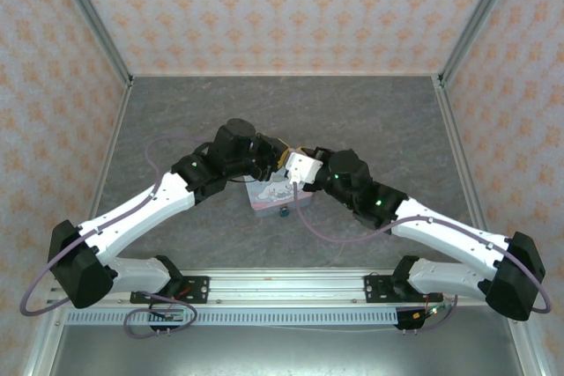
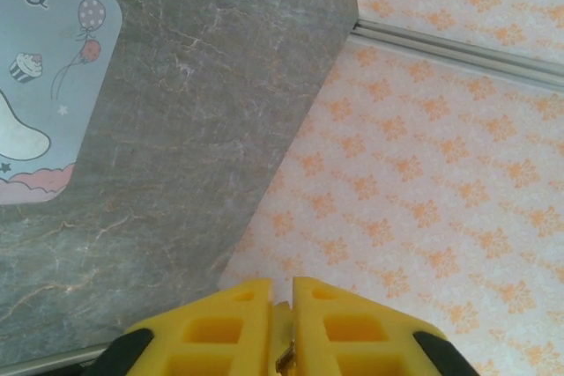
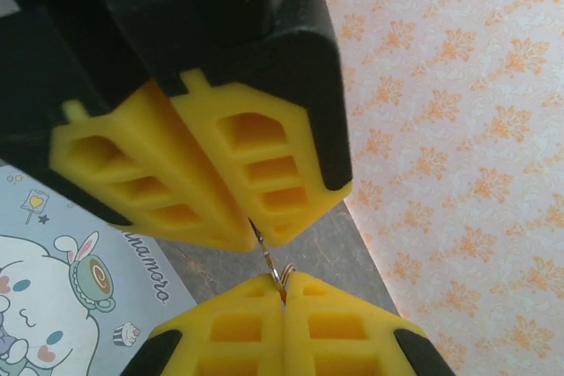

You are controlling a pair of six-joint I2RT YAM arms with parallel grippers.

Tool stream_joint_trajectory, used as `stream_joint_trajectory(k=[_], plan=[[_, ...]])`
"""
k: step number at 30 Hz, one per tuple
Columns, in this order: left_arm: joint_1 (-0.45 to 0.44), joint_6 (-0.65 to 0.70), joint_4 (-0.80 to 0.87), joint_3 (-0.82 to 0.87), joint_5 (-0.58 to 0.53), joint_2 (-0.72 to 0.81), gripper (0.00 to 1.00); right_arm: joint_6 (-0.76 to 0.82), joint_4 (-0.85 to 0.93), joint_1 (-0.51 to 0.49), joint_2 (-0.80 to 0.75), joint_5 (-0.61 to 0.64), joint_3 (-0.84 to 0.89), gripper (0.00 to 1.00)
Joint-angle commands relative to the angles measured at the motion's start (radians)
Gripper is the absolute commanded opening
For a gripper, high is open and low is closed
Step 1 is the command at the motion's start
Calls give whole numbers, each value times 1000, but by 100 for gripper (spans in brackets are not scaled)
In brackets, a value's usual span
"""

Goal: Unlock the padlock with the key

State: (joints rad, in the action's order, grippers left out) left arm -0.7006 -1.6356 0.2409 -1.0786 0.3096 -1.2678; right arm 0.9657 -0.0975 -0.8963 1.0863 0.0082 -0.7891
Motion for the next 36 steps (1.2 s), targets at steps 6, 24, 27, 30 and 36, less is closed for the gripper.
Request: stream_joint_trajectory(k=[6, 24, 27, 30, 36], plan=[[-10, 160, 63, -89, -41, -4, 0, -78, 86, -6, -73, -37, -3, 24], [-10, 1051, -113, -101, 159, 99, 0, -708, 98, 431, -131, -1158, -88, 47], [-10, 1109, -128, -93, 206, 106, 0, -716, 98, 434, -106, -1187, -121, 46], [-10, 1141, -168, -79, 256, 105, 0, -722, 101, 435, -87, -1209, -149, 42], [-10, 1159, -202, -71, 312, 103, 0, -729, 144, 435, -49, -1275, -214, 36]])
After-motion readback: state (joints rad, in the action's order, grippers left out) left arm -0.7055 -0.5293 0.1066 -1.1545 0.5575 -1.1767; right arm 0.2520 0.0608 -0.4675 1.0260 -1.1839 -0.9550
